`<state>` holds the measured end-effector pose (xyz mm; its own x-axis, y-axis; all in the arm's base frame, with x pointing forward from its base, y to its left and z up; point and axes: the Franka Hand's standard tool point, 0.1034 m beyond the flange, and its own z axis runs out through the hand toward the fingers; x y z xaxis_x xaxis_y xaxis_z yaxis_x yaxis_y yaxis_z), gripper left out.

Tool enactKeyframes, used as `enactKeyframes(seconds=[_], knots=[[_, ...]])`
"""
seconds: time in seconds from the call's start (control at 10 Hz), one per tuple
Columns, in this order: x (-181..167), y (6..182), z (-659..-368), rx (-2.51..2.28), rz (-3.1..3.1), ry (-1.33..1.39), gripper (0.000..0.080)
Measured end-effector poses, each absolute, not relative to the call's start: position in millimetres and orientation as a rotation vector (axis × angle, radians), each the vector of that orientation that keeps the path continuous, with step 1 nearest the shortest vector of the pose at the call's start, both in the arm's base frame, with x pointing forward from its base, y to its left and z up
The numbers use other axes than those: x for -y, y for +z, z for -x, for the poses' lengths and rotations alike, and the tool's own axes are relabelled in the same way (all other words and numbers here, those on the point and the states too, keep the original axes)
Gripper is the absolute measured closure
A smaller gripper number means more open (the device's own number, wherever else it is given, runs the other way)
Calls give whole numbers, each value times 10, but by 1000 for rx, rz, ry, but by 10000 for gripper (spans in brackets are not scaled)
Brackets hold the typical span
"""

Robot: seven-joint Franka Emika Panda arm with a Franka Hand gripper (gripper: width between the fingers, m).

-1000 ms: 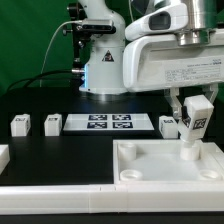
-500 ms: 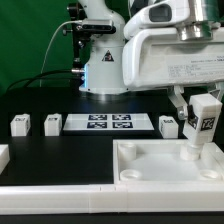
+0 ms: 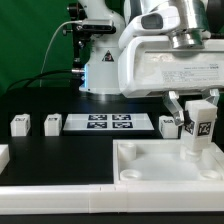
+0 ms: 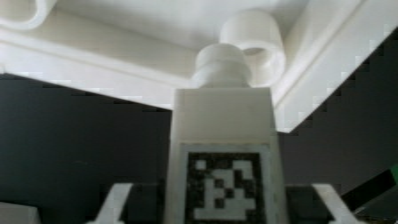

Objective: Assemble one leg

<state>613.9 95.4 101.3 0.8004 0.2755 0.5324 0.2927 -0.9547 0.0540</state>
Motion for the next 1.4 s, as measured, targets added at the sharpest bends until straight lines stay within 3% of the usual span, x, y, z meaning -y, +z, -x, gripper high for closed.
enactKeyframes(seconds=[0.4,1.4], knots=[[-1047,954,-6112,475,2947,-851,506],[-1140,893,-6351,501,2936,-861,506]])
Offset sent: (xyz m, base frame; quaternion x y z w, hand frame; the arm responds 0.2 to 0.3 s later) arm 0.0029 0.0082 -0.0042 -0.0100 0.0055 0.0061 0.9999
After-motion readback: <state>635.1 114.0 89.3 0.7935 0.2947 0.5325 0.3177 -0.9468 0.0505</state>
